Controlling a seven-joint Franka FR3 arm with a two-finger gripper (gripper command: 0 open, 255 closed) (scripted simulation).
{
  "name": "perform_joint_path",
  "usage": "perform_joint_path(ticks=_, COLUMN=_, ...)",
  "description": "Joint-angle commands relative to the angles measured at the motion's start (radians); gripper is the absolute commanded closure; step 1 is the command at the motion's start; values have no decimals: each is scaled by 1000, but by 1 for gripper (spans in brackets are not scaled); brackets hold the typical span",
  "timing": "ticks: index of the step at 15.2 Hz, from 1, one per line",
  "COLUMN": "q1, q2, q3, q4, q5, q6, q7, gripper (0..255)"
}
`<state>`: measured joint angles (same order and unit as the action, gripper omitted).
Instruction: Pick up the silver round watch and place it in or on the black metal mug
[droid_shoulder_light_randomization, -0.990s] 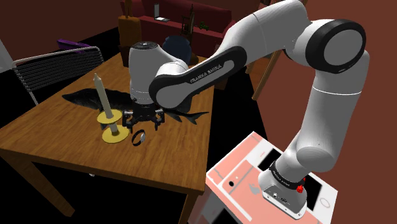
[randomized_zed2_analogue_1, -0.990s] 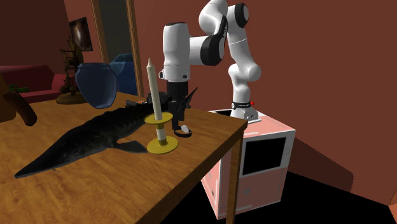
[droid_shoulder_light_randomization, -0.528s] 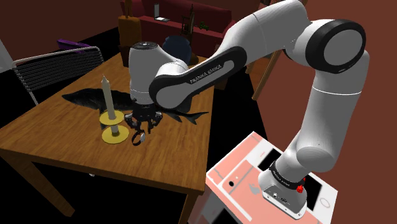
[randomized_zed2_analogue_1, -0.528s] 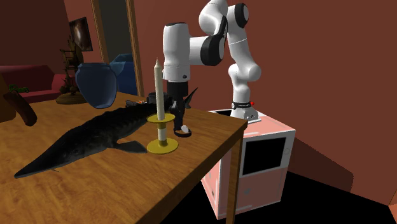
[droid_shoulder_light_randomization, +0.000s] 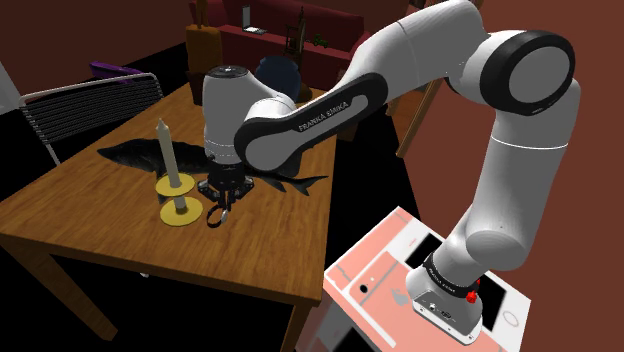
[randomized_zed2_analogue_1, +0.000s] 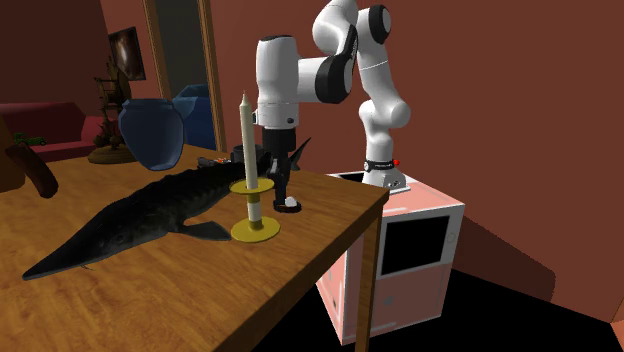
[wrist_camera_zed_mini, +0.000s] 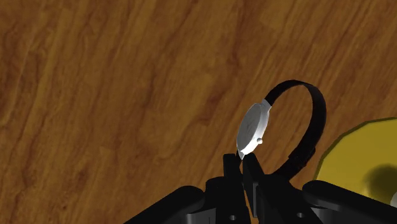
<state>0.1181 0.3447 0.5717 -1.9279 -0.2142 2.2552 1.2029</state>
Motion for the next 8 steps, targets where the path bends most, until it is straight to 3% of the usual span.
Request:
perform_joint_path(ticks=1, q1=-2, q2=-8, q3=3, q4=4, q5=6, q6=-11, q7=-4, gripper=255)
perform_joint_path(ticks=8, q1=-15, q2=-56, q3=19, q4=42, q5=43, q6=-89, q7=-27, gripper=255)
